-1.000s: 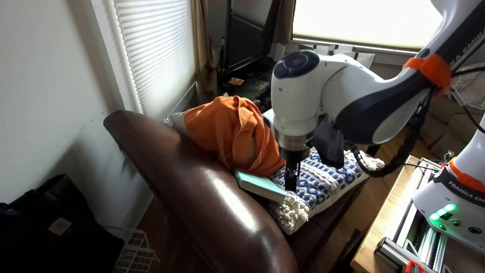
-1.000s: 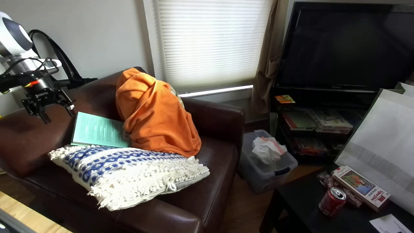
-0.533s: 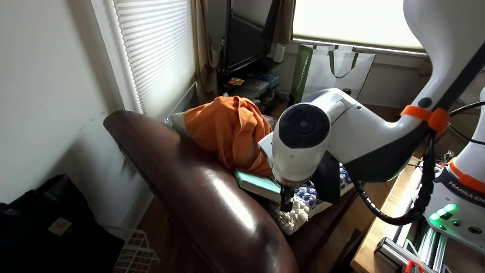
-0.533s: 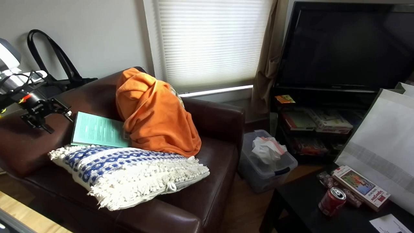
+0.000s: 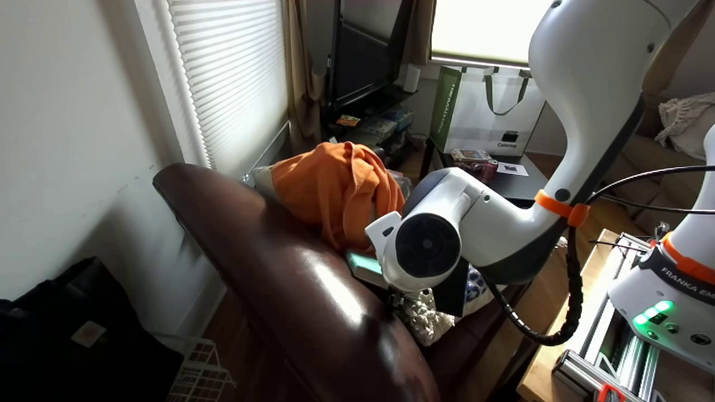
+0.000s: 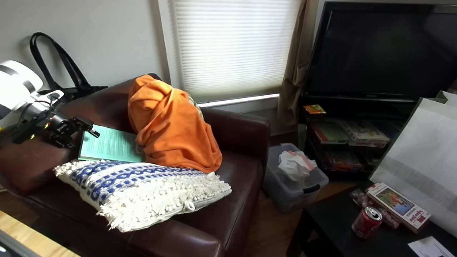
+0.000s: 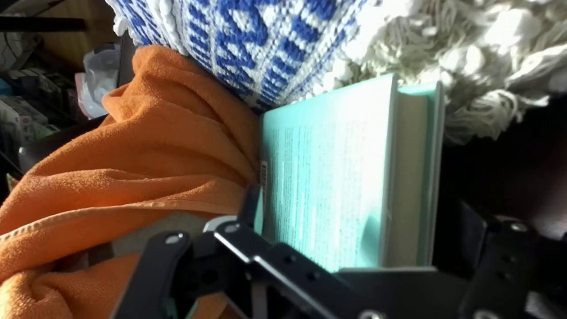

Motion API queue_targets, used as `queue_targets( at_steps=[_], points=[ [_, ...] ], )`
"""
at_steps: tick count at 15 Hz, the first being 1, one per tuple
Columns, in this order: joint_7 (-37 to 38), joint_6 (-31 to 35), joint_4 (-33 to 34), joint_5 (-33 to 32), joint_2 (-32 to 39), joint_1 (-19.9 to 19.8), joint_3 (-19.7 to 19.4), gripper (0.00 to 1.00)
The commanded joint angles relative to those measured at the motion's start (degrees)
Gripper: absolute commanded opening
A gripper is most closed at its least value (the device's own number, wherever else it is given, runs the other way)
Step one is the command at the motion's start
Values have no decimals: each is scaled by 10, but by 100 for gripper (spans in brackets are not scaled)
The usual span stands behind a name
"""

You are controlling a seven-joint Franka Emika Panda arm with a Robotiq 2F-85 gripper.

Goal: Pick up the book and place it on the top of the backrest of the couch

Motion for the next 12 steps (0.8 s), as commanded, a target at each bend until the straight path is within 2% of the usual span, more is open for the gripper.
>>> queue_targets(
  at_steps=[1, 4, 6, 12],
  points=[
    [61, 8, 37, -48, 41, 7, -9, 100],
    [90, -21, 32, -70, 29, 7, -12, 100],
    [98, -33, 26, -77, 22, -1, -10, 75],
    [82, -12, 25, -78, 16, -21, 5, 28]
  ],
)
